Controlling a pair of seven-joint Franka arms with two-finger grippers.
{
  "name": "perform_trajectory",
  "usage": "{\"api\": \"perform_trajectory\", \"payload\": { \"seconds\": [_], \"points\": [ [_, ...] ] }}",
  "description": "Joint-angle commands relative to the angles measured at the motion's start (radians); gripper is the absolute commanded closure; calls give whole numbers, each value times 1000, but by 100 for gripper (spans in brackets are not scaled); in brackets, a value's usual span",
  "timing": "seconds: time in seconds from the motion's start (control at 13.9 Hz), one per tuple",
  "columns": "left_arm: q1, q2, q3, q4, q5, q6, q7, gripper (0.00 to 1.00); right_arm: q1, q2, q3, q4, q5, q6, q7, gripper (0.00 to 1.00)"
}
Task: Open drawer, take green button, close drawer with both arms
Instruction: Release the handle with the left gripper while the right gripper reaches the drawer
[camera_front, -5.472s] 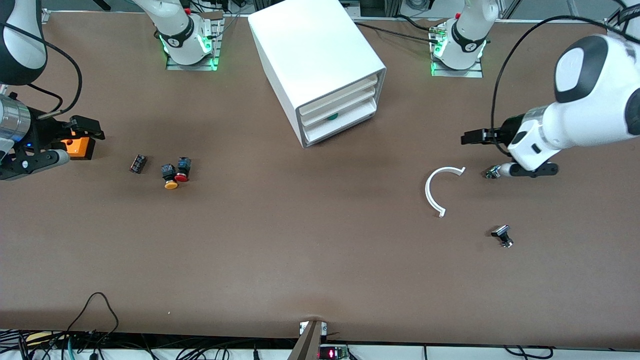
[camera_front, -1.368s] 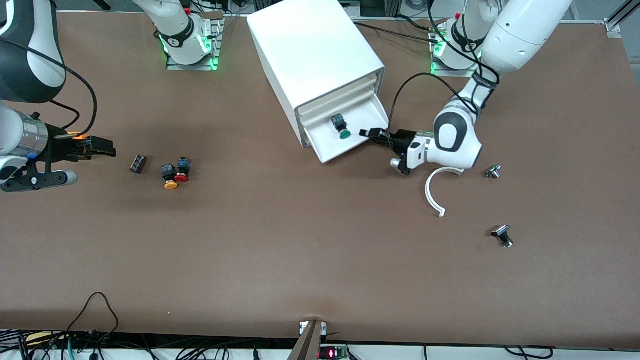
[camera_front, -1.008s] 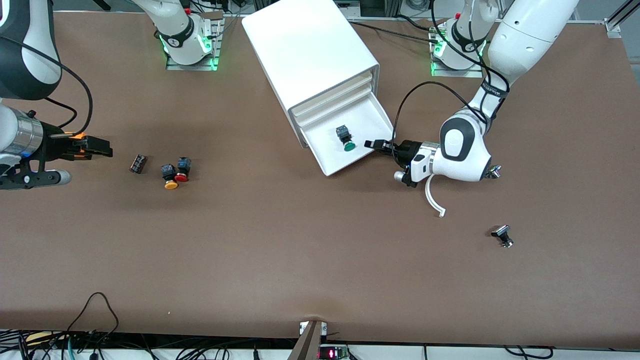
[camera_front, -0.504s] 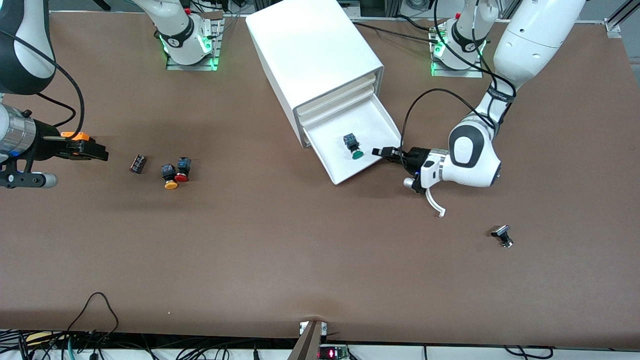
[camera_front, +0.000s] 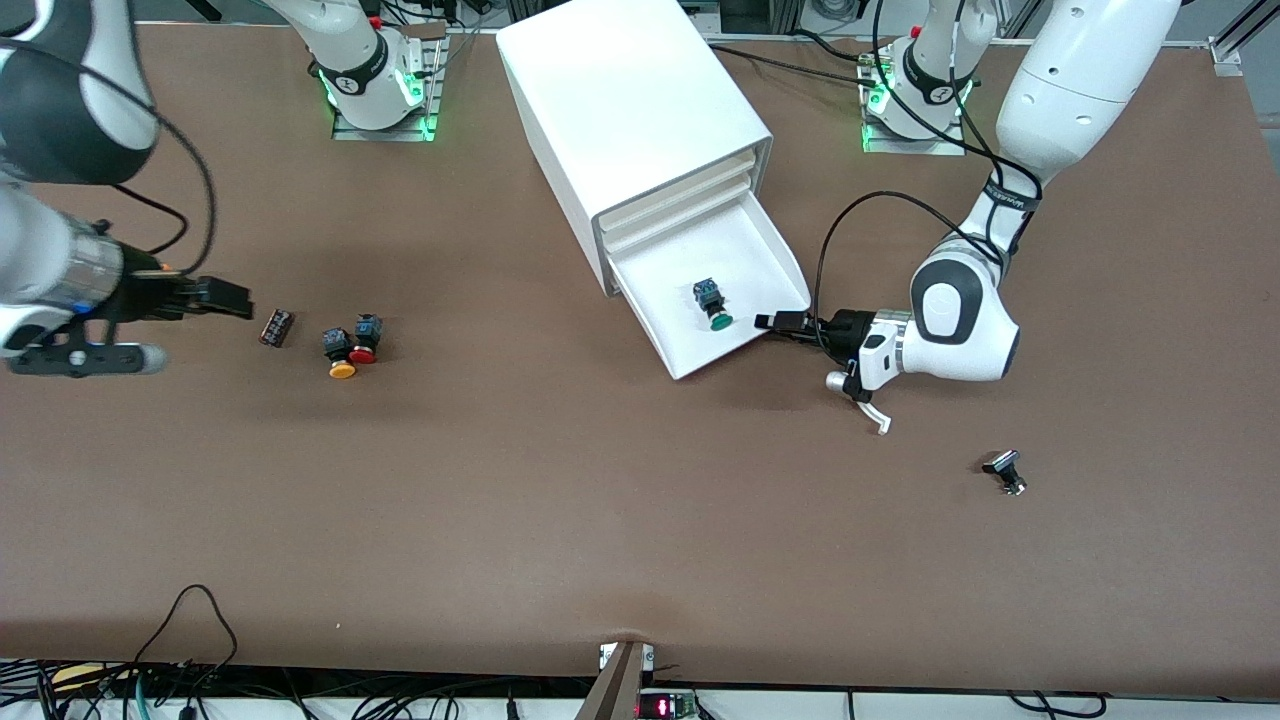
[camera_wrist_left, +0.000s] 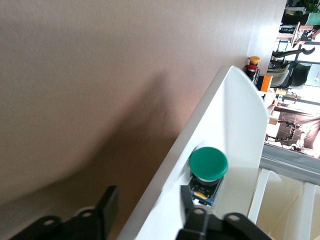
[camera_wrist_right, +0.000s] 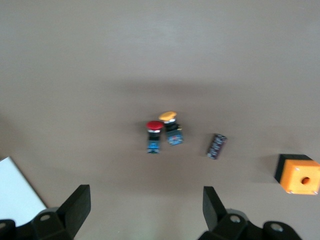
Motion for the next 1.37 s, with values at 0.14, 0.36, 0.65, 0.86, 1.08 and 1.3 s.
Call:
{"api": "perform_trajectory", "payload": {
  "seconds": [0.14,0.36,0.65,0.86,1.08,1.3],
  "points": [
    [48,-88,31,26,42,-42,-25,0,134,15,-3,8,65,17,17,1],
    [92,-183,32,26,200,-42,-98,0,260,30,-3,10,70,54,138,1],
    [164,-355,30,24,473,-112,-238,0,413,104,-2,66,76,175,218,1],
    [213,-427,38,90,640,-245,-316,0,485,200,-3,181,121,177,252,1],
    [215,-451,56,220,829,-384,-393,0,548,286,-3,289,131,180,302,1],
    [209,-455,55,314,1007,-477,-468,0,614,377,-3,379,130,229,405,1]
  ]
}}
